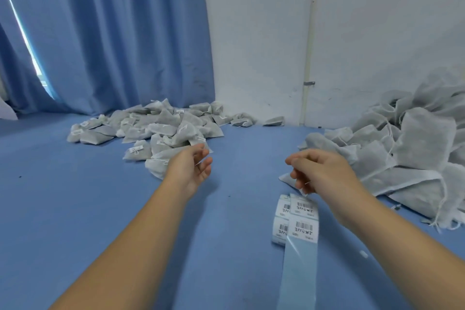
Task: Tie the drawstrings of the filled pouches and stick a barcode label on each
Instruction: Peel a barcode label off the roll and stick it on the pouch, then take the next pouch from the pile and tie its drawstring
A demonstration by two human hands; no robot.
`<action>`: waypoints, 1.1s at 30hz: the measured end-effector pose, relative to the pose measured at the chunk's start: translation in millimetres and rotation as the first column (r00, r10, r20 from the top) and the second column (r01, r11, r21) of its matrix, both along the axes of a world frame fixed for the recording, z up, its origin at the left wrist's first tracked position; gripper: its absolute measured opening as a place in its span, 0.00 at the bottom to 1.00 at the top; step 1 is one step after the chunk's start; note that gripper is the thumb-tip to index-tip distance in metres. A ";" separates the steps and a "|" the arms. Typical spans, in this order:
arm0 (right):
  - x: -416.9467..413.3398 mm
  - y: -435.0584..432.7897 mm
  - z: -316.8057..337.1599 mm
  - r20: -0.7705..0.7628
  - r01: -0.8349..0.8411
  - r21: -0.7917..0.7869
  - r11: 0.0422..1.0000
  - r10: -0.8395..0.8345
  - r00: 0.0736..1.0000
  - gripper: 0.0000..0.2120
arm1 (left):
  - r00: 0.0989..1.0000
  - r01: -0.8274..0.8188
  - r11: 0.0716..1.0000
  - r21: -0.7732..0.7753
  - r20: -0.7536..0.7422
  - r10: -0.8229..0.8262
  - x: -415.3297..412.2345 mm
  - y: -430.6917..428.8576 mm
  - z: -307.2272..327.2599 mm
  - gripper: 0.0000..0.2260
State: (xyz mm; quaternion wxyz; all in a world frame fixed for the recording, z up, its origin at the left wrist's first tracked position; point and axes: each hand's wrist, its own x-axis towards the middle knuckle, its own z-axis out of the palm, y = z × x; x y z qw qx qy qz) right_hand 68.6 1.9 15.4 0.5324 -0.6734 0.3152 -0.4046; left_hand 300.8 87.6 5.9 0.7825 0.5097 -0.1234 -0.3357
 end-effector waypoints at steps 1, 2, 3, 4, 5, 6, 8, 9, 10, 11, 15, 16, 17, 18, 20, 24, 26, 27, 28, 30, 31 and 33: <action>-3.8 0.4 -1.1 -0.001 0.002 0.004 1.000 -0.002 1.000 0.08 | 1.000 0.018 1.000 0.013 0.019 -0.018 -7.2 -0.6 1.8 0.04; -8.4 1.4 -2.0 -0.003 0.003 0.004 1.000 -0.003 1.000 0.08 | 0.999 0.038 0.999 0.022 0.038 -0.038 -15.9 -1.1 5.2 0.04; -13.7 2.4 -2.5 -0.002 0.006 0.002 1.000 -0.006 1.000 0.08 | 0.997 0.060 0.998 0.028 0.056 -0.062 -25.5 -2.2 9.9 0.04; -20.5 3.6 -3.2 0.000 0.008 -0.001 1.000 -0.008 1.000 0.08 | 0.994 0.085 0.996 0.027 0.074 -0.087 -37.1 -3.3 15.8 0.04; -28.0 4.4 -4.2 0.003 0.010 -0.004 1.000 -0.010 1.000 0.08 | 0.990 0.111 0.994 0.018 0.089 -0.112 -50.2 -4.7 21.7 0.04; -36.7 4.7 -5.9 0.006 0.014 -0.003 1.000 -0.014 1.000 0.08 | 0.985 0.140 0.990 0.004 0.101 -0.139 -64.9 -6.7 27.3 0.04; -55.9 4.0 -10.7 0.003 0.036 0.006 0.999 -0.036 0.999 0.07 | 0.972 0.209 0.978 -0.031 0.116 -0.204 -98.7 -10.6 35.3 0.04; -66.4 3.0 -13.4 -0.003 0.050 0.011 0.999 -0.050 0.999 0.07 | 0.962 0.251 0.967 -0.047 0.121 -0.244 -116.9 -13.1 37.7 0.05; -77.6 1.5 -16.3 -0.012 0.062 0.015 0.998 -0.062 0.998 0.07 | 0.949 0.295 0.954 -0.053 0.130 -0.286 -135.4 -16.3 39.4 0.05; -89.3 -0.5 -19.6 -0.023 0.074 0.017 0.997 -0.074 0.997 0.07 | 0.934 0.336 0.941 -0.048 0.146 -0.326 -154.2 -20.1 40.2 0.05; -139.6 -14.5 -30.3 -0.047 0.141 0.037 0.989 -0.139 0.989 0.07 | 0.864 0.436 0.899 0.033 0.264 -0.428 -227.7 -41.2 34.1 0.05; -152.6 -18.5 -33.2 -0.048 0.166 0.047 0.985 -0.164 0.985 0.08 | 0.835 0.453 0.888 0.077 0.313 -0.453 -245.6 -47.2 28.6 0.05; -165.3 -22.2 -36.7 -0.049 0.193 0.056 0.980 -0.191 0.980 0.08 | 0.798 0.472 0.873 0.125 0.359 -0.484 -263.4 -53.1 21.6 0.05; -177.9 -25.1 -41.2 -0.054 0.223 0.066 0.973 -0.220 0.974 0.09 | 0.762 0.491 0.854 0.171 0.391 -0.516 -280.1 -58.9 13.6 0.06; -199.8 -28.9 -51.3 -0.080 0.284 0.080 0.955 -0.278 0.957 0.10 | 0.718 0.508 0.827 0.242 0.411 -0.561 -307.9 -71.4 -4.8 0.08; -226.3 -37.3 -61.5 -0.043 0.338 0.156 0.928 -0.335 0.941 0.10 | 0.765 0.410 0.869 0.277 0.413 -0.494 -332.8 -93.4 -38.8 0.07; -230.4 -43.0 -61.9 -0.026 0.362 0.183 0.914 -0.363 0.931 0.10 | 0.799 0.337 0.898 0.284 0.418 -0.432 -334.4 -99.3 -53.2 0.07; -230.9 -45.3 -62.7 -0.033 0.378 0.190 0.906 -0.378 0.925 0.10 | 0.803 0.317 0.904 0.287 0.426 -0.417 -334.6 -100.0 -58.0 0.07; -230.6 -47.3 -64.2 -0.040 0.388 0.193 0.901 -0.388 0.921 0.10 | 0.795 0.315 0.904 0.289 0.440 -0.418 -334.4 -100.2 -61.4 0.07; -228.1 -51.4 -68.3 -0.044 0.397 0.195 0.897 -0.396 0.917 0.09 | 0.761 0.347 0.891 0.293 0.468 -0.450 -333.8 -100.3 -64.9 0.09; -226.2 -53.3 -70.0 -0.053 0.403 0.192 0.895 -0.400 0.915 0.09 | 0.758 0.360 0.888 0.287 0.465 -0.457 -332.9 -100.6 -65.2 0.10; -221.4 -58.1 -71.4 -0.071 0.414 0.189 0.890 -0.409 0.910 0.08 | 0.792 0.374 0.893 0.250 0.415 -0.448 -329.2 -101.4 -64.2 0.10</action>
